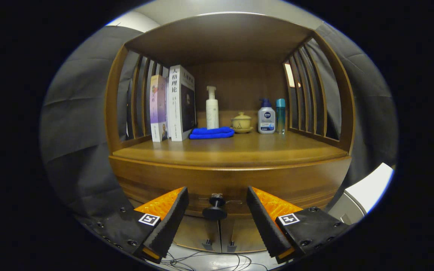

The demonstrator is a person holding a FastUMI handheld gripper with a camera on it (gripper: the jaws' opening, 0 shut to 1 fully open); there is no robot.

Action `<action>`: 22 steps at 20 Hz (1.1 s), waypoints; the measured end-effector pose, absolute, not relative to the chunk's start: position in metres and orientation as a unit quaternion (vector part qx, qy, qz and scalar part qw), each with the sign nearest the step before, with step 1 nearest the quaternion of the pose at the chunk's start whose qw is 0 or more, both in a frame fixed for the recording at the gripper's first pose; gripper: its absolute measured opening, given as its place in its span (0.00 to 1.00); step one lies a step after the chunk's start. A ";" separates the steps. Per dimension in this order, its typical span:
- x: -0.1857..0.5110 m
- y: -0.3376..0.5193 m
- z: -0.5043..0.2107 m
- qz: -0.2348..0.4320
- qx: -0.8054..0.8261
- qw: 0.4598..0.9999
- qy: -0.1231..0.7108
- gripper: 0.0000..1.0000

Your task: Pull open the drawer, take out the items inside it, and place them on the countertop above the cabinet.

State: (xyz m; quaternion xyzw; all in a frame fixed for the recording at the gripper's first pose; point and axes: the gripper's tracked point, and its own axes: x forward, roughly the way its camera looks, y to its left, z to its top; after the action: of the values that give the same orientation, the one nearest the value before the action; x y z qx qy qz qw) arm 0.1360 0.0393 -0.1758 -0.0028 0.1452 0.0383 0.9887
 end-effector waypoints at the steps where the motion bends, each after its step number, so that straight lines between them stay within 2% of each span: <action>1: 0.138 0.041 -0.182 0.039 -0.005 0.988 0.150 0.98; 6: 0.142 0.043 -0.214 0.042 -0.016 0.983 0.179 0.93; 13: 0.150 0.045 -0.227 0.036 -0.028 0.982 0.182 0.51; 15: 0.152 0.046 -0.227 0.035 -0.024 0.983 0.180 0.51; 18: 0.152 0.044 -0.226 0.037 -0.036 0.983 0.178 0.33; 22: 0.145 0.044 -0.227 0.035 -0.026 0.981 0.188 0.33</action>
State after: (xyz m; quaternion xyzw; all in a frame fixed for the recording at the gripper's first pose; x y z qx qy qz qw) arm 0.1452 0.0439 -0.2266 -0.0264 0.1881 0.0348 0.9812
